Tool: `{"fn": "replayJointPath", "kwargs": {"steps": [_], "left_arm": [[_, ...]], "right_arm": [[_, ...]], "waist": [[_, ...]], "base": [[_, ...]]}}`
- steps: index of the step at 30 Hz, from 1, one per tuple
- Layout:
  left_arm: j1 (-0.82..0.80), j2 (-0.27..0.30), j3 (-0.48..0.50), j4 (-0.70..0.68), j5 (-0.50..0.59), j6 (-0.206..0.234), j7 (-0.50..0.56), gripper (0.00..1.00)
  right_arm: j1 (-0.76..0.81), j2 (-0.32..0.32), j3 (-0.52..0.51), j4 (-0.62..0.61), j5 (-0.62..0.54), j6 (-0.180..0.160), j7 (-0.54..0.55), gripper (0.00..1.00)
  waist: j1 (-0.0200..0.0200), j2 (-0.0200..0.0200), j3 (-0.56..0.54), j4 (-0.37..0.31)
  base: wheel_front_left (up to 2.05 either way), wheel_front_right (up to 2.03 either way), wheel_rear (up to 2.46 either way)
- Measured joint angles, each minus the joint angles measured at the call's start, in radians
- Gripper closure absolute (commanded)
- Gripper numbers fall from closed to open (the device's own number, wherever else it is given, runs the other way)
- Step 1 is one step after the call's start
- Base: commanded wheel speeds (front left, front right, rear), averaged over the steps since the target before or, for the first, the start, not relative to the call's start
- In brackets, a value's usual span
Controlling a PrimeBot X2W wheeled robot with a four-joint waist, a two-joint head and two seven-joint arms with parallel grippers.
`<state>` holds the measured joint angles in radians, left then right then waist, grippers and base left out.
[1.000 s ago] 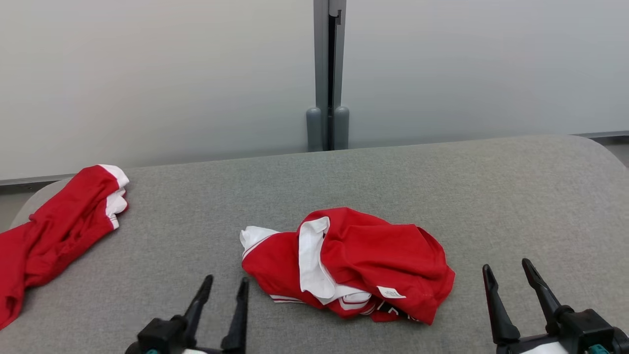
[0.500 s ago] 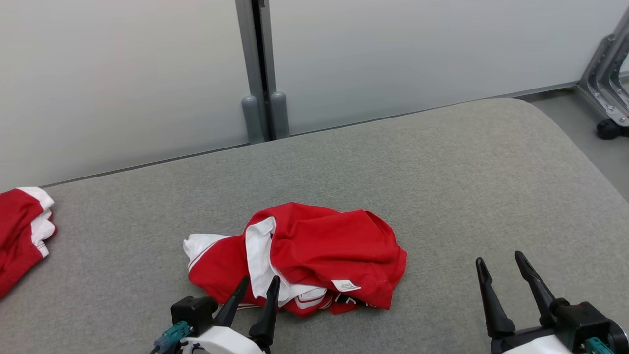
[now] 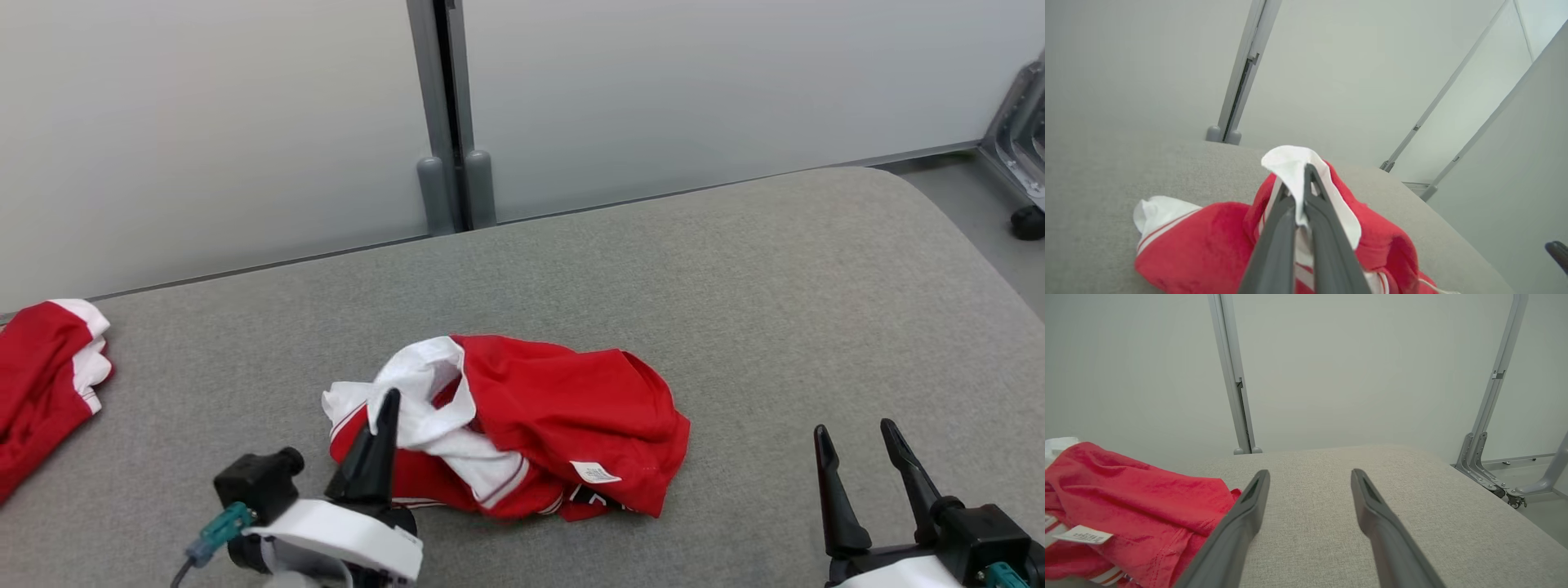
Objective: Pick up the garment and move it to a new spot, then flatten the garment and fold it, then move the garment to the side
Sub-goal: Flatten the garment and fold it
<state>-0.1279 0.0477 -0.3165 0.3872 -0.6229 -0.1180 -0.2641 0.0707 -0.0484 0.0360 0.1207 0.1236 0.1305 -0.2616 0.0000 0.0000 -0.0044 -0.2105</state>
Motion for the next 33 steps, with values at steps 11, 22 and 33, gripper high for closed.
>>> {"fn": "replayJointPath", "kwargs": {"steps": [11,22,33], "left_arm": [[-0.061,0.049,0.121,-0.285,0.072,0.004,0.027,1.0],[-0.222,0.211,0.197,-0.498,0.074,0.022,0.203,1.0],[-0.313,0.298,0.221,-0.694,0.058,0.035,0.353,1.0]], "right_arm": [[-0.002,0.0,0.019,0.008,0.008,0.0,0.0,0.0],[-0.011,0.0,0.031,0.013,0.014,0.0,0.0,0.0],[-0.011,0.0,0.038,0.021,0.026,0.0,0.0,0.0]], "waist": [[0.0,0.0,-0.025,0.047],[0.0,0.0,-0.037,0.028],[0.0,0.0,-0.043,0.007]], "base": [[0.0,0.0,0.0],[0.0,0.0,0.0],[0.0,0.0,0.0]]}}
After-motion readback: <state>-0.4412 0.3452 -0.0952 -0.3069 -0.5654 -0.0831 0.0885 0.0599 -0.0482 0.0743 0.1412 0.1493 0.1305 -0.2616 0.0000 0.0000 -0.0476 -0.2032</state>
